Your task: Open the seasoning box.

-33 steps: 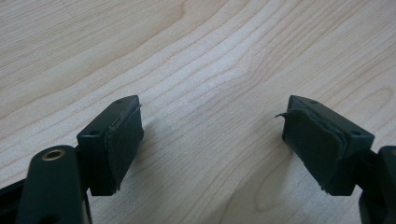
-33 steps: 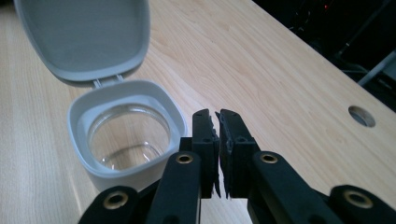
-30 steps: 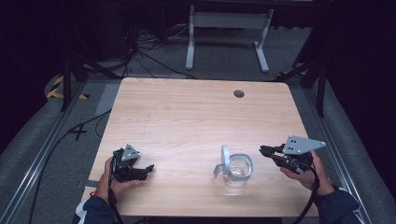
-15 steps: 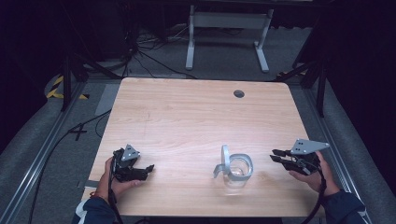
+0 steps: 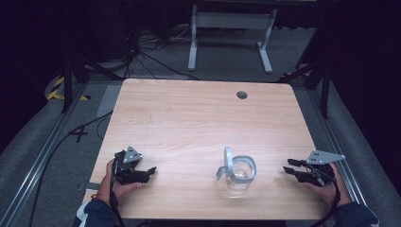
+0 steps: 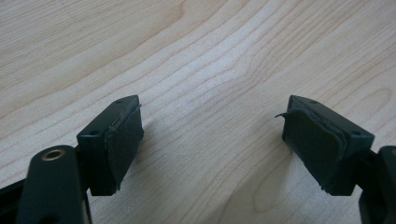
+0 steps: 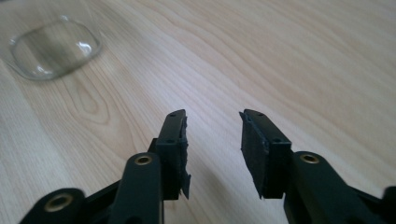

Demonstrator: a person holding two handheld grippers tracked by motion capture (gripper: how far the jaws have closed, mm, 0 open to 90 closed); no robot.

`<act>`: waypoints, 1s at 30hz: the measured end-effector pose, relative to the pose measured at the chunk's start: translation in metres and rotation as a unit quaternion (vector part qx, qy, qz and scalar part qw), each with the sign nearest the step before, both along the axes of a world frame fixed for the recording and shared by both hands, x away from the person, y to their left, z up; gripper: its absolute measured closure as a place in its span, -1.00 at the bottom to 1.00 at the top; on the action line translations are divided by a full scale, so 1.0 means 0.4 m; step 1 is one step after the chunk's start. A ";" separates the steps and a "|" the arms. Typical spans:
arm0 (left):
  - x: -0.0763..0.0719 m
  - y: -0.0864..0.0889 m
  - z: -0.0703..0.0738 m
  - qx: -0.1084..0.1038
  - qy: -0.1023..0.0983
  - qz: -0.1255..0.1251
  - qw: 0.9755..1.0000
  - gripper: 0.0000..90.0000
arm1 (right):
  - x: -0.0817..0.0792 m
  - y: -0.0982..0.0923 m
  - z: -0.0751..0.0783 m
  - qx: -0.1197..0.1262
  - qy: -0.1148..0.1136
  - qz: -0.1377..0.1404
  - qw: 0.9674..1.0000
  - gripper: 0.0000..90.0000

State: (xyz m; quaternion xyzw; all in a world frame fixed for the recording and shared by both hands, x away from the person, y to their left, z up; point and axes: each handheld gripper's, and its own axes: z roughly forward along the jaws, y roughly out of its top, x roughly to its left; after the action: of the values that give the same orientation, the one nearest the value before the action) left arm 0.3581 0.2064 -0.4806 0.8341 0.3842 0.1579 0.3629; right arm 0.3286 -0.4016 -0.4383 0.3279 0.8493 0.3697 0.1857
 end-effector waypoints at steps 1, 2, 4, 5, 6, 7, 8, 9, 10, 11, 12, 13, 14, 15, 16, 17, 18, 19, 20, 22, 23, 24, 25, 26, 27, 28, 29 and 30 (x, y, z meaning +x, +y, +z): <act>0.000 0.000 0.000 0.000 0.001 0.000 1.000 -0.55 | -0.003 -0.005 -0.005 0.002 0.004 -0.004 1.000 0.23; 0.000 0.000 0.000 0.001 0.000 0.000 1.000 -0.55 | -0.007 -0.015 -0.017 0.004 0.007 -0.009 1.000 0.15; 0.000 0.000 0.000 -0.001 0.001 0.001 1.000 -0.55 | -0.012 -0.029 -0.033 0.005 0.019 -0.015 1.000 0.09; -0.001 0.000 0.001 0.002 0.004 0.002 1.000 -0.55 | -0.015 -0.035 -0.040 0.010 0.025 -0.015 1.000 0.08; -0.001 -0.001 0.001 0.001 0.005 0.003 1.000 -0.55 | -0.019 -0.042 -0.052 0.011 0.035 -0.013 0.999 0.05; -0.001 -0.002 0.000 0.000 0.004 0.002 1.000 -0.55 | -0.022 -0.045 -0.058 0.012 0.032 -0.012 0.999 0.03; -0.001 -0.002 0.001 0.002 0.006 0.002 1.000 -0.55 | -0.027 -0.048 -0.062 0.013 0.023 -0.010 1.000 0.00; 0.001 -0.002 0.000 0.001 0.004 -0.001 1.000 -0.55 | -0.030 -0.050 -0.065 0.017 0.018 -0.010 1.000 -0.04; 0.001 -0.002 0.000 0.001 0.004 -0.001 1.000 -0.55 | -0.030 -0.050 -0.065 0.017 0.018 -0.010 1.000 -0.04; 0.001 -0.003 0.000 0.000 0.005 0.000 1.000 -0.55 | -0.031 -0.052 -0.069 0.019 0.012 -0.010 1.000 -0.11; 0.001 -0.003 0.000 0.000 0.005 0.000 1.000 -0.55 | -0.032 -0.051 -0.070 0.018 0.012 -0.015 1.000 -0.18; 0.001 -0.003 0.000 0.000 0.005 0.000 1.000 -0.55 | -0.030 -0.051 -0.070 0.019 0.013 -0.019 1.000 -0.20; 0.000 -0.003 0.000 -0.001 0.004 0.000 1.000 -0.55 | -0.030 -0.051 -0.070 0.018 0.013 -0.018 1.000 -0.20; 0.001 -0.003 0.000 -0.001 0.002 0.000 1.000 -0.55 | -0.030 -0.051 -0.070 0.018 0.014 -0.018 1.000 -0.21; 0.001 -0.003 0.000 -0.001 0.002 0.000 1.000 -0.55 | -0.030 -0.051 -0.070 0.017 0.014 -0.017 1.000 -0.22; 0.000 -0.003 0.000 -0.001 0.004 0.001 1.000 -0.55 | -0.030 -0.051 -0.070 0.016 0.014 -0.016 1.000 -0.23; 0.000 -0.003 0.000 -0.001 0.006 0.000 1.000 -0.55 | -0.030 -0.051 -0.070 0.016 0.014 -0.016 1.000 -0.23; 0.000 -0.004 0.000 -0.001 0.006 0.001 1.000 -0.55 | -0.030 -0.050 -0.070 0.016 0.014 -0.016 1.000 -0.23; 0.001 -0.004 0.000 -0.001 0.003 -0.001 1.000 -0.55 | -0.030 -0.051 -0.070 0.016 0.014 -0.016 1.000 -0.23; 0.003 -0.004 0.002 0.007 0.001 -0.008 1.000 -0.56 | -0.029 -0.051 -0.070 0.016 0.014 -0.017 1.000 -0.25; 0.003 -0.005 0.002 0.007 0.001 -0.007 1.000 -0.56 | -0.029 -0.051 -0.070 0.016 0.014 -0.018 1.000 -0.25; 0.002 -0.006 0.002 0.004 0.001 -0.003 1.000 -0.56 | -0.029 -0.050 -0.070 0.015 0.013 -0.018 1.000 -0.26; 0.002 -0.006 0.002 0.004 0.001 -0.003 1.000 -0.56 | -0.029 -0.050 -0.070 0.015 0.013 -0.018 1.000 -0.26; 0.002 -0.005 0.002 0.006 0.000 -0.005 1.000 -0.56 | -0.028 -0.050 -0.070 0.015 0.013 -0.017 1.000 -0.26; 0.002 -0.006 0.002 0.005 0.000 -0.004 1.000 -0.56 | -0.027 -0.050 -0.070 0.015 0.014 -0.017 1.000 -0.27; 0.001 -0.006 0.002 0.006 0.000 -0.004 1.000 -0.56 | -0.027 -0.049 -0.070 0.016 0.014 -0.017 1.000 -0.27; 0.001 -0.006 0.002 0.005 0.000 -0.004 1.000 -0.56 | -0.026 -0.049 -0.070 0.016 0.014 -0.017 1.000 -0.27; 0.001 -0.006 0.002 0.005 0.000 -0.004 1.000 -0.56 | -0.026 -0.049 -0.070 0.016 0.014 -0.017 1.000 -0.27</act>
State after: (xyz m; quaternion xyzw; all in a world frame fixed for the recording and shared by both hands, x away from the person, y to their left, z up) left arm 0.3587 0.2041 -0.4799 0.8375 0.3803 0.1586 0.3590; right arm 0.3180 -0.4212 -0.4664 0.3506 0.8400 0.3752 0.1750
